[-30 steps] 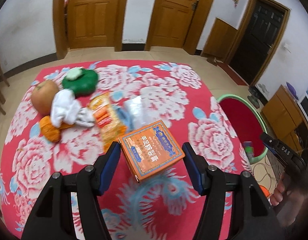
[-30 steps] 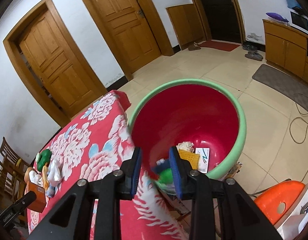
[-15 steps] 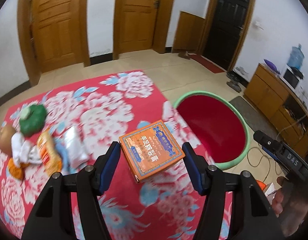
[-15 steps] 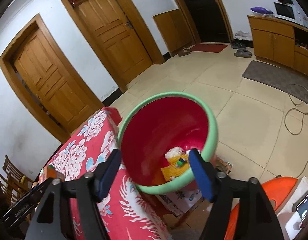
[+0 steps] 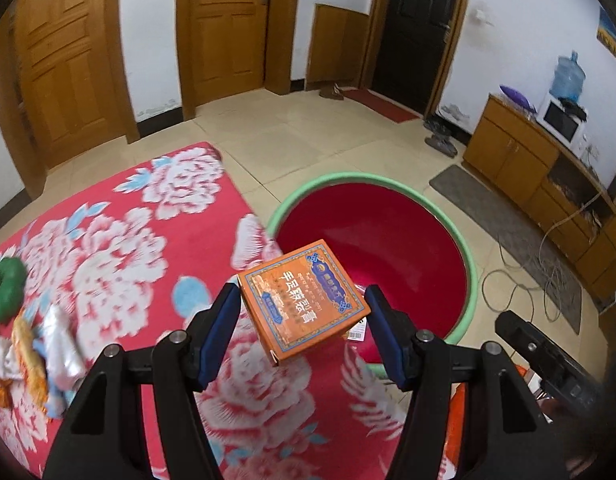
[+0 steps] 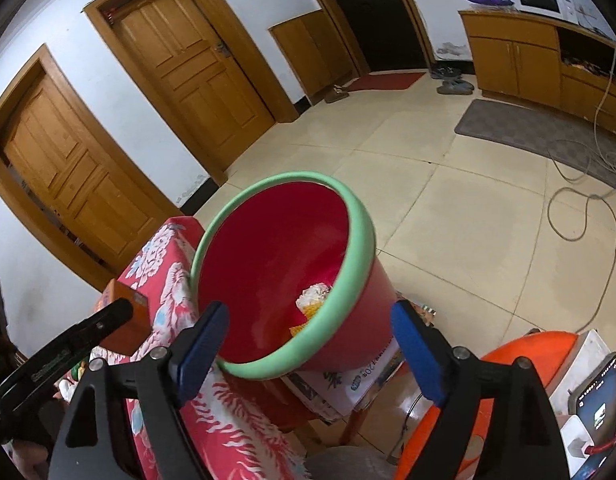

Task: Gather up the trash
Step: 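Carry the green toy figure over the red bin while the left gripper carries the orange box there, then move both empty grippers back over the table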

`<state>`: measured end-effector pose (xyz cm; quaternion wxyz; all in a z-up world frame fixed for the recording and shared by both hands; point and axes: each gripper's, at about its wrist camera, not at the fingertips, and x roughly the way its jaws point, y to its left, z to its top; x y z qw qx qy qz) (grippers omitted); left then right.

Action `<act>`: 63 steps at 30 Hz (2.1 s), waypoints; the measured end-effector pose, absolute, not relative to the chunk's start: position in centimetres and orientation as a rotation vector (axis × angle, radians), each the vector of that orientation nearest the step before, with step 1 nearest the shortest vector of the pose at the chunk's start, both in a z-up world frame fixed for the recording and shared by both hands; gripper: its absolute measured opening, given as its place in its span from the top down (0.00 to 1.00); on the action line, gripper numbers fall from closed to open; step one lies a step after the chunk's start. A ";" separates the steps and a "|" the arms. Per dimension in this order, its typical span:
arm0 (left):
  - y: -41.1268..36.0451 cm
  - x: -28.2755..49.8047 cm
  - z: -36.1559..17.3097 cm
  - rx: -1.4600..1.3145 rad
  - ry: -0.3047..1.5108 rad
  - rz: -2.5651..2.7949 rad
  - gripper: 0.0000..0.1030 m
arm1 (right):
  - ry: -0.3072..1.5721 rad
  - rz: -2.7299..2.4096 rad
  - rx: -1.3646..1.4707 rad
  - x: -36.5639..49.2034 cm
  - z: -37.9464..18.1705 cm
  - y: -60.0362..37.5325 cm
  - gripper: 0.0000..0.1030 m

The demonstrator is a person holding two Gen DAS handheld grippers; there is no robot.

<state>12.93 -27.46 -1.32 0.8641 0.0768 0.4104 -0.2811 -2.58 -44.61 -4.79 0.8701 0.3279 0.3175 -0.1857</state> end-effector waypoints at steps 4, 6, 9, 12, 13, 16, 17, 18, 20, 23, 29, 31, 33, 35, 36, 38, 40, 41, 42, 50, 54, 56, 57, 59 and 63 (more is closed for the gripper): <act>-29.3 13.6 -1.9 0.190 0.870 -0.595 0.38 | 0.666 -0.392 0.712 -3.1 -5.4 -45.1 0.16; -30.1 14.0 -2.1 0.197 0.878 -0.600 0.37 | 0.673 -0.389 0.720 -3.3 -5.8 -45.2 0.16; -30.5 14.4 -2.4 0.185 0.891 -0.614 0.35 | 0.674 -0.391 0.733 -3.5 -6.0 -45.5 0.16; -30.6 14.6 -2.5 0.167 0.901 -0.620 0.34 | 0.673 -0.397 0.744 -3.7 -6.0 -45.7 0.16; -30.6 14.6 -2.5 0.163 0.903 -0.619 0.34 | 0.673 -0.399 0.750 -3.9 -6.0 -45.8 0.16; -30.3 14.6 -2.4 0.152 0.908 -0.614 0.34 | 0.673 -0.401 0.758 -4.2 -5.9 -45.9 0.16; -30.2 14.5 -2.4 0.147 0.906 -0.615 0.34 | 0.672 -0.404 0.756 -4.2 -5.9 -45.9 0.16; -30.1 14.4 -2.3 0.142 0.905 -0.615 0.34 | 0.672 -0.404 0.755 -4.3 -5.9 -45.9 0.16; -29.7 14.0 -2.0 0.138 0.902 -0.616 0.34 | 0.672 -0.403 0.755 -4.4 -5.7 -45.9 0.16; -29.2 13.3 -1.6 0.136 0.895 -0.620 0.34 | 0.670 -0.395 0.746 -4.5 -5.4 -45.5 0.16; -26.6 12.2 -0.4 0.114 0.881 -0.592 0.34 | 0.664 -0.365 0.720 -4.9 -4.3 -44.4 0.16; -25.7 11.8 0.1 0.103 0.877 -0.576 0.34 | 0.662 -0.353 0.719 -5.1 -3.8 -44.0 0.16; -24.5 11.2 0.5 0.097 0.869 -0.551 0.34 | 0.661 -0.325 0.722 -5.4 -3.3 -43.6 0.16; -23.2 10.8 0.8 0.093 0.862 -0.523 0.34 | 0.662 -0.303 0.711 -5.6 -2.6 -43.1 0.16; -22.5 10.5 0.9 0.090 0.863 -0.505 0.34 | 0.660 -0.297 0.699 -5.7 -2.2 -42.7 0.16; -21.3 10.2 0.8 0.074 0.870 -0.484 0.34 | 0.658 -0.280 0.692 -5.7 -1.8 -42.1 0.15; -19.9 9.9 0.8 0.062 0.876 -0.461 0.34 | 0.660 -0.258 0.691 -5.7 -1.5 -41.5 0.15; -19.2 9.7 0.9 0.060 0.872 -0.450 0.34 | 0.663 -0.247 0.689 -5.7 -1.3 -41.2 0.15; -18.8 9.5 0.8 0.059 0.868 -0.442 0.34 | 0.666 -0.234 0.688 -5.6 -1.1 -40.9 0.15; -13.3 8.4 1.7 0.003 0.841 -0.360 0.34 | 0.665 -0.175 0.656 -6.0 0.3 -38.4 0.15; -10.5 8.2 1.9 -0.017 0.837 -0.304 0.34 | 0.673 -0.139 0.630 -5.4 1.3 -37.0 0.15; -8.8 8.0 2.0 -0.031 0.833 -0.272 0.34 | 0.678 -0.117 0.614 -5.0 1.8 -36.0 0.15; -8.1 8.0 2.1 -0.038 0.832 -0.259 0.34 | 0.680 -0.102 0.607 -4.7 2.1 -35.5 0.15; -6.2 7.9 2.3 -0.056 0.826 -0.226 0.34 | 0.680 -0.074 0.592 -4.1 2.8 -34.4 0.15; -3.3 7.8 2.7 -0.076 0.815 -0.171 0.34 | 0.678 -0.022 0.541 -3.1 4.0 -32.0 0.15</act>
